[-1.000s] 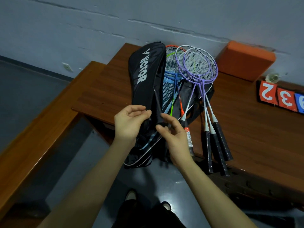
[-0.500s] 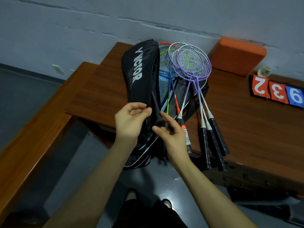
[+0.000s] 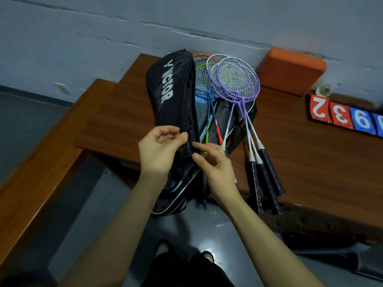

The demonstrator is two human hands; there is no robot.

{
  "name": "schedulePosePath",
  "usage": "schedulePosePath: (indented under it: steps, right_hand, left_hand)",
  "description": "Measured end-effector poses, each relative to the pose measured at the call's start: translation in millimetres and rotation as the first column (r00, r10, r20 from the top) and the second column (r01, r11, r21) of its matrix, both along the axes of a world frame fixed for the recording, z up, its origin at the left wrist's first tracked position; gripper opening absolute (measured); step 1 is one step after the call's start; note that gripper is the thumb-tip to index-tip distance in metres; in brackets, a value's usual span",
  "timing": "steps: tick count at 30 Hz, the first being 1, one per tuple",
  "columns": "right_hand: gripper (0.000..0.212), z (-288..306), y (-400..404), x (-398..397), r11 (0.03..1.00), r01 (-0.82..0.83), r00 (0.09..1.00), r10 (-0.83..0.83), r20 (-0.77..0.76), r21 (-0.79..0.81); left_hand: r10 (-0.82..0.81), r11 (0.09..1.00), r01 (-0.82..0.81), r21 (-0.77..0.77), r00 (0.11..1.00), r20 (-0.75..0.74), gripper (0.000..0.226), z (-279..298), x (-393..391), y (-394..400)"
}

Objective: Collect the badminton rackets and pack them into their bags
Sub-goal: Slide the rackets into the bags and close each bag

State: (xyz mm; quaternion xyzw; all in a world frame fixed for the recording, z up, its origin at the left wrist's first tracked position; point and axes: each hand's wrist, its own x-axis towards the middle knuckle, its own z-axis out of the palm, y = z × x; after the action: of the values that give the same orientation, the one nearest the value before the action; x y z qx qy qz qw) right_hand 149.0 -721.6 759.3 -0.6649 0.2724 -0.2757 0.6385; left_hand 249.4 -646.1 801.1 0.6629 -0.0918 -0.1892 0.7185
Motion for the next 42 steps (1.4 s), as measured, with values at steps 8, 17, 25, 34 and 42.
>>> schedulePosePath:
  steps: [8,17,25,34,42]
  right_hand:
    - [0.017,-17.3,-8.9,-10.5,0.86,0.127,0.989,-0.149,0.005,0.494]
    - [0.026,-43.8,-56.3,-45.1,0.985,0.171,0.937,-0.168,-0.306,-0.017]
    - [0.035,-81.3,-89.9,-46.8,0.922,-0.075,0.805,-0.168,-0.569,-0.379]
    - [0.044,-74.9,-129.0,73.2,0.772,-0.121,0.641,-0.42,-0.643,-0.624]
    - [0.048,-76.2,-154.1,200.3,0.821,0.026,0.426,-0.526,-0.736,-0.571]
  left_hand:
    - [-0.373,0.874,0.152,0.461,0.819,0.436,0.029,-65.1,0.6,0.4]
    - [-0.723,0.572,0.22,0.79,0.591,0.359,0.051,-90.4,-10.5,-43.8]
    - [-0.843,0.413,0.156,0.897,0.437,0.313,0.053,-117.4,-4.7,-76.3]
    - [-0.824,0.504,0.201,0.84,0.402,0.398,0.059,-115.0,124.9,-118.5]
    - [-0.872,0.468,0.299,0.832,0.311,0.379,0.048,-118.5,243.4,-152.1]
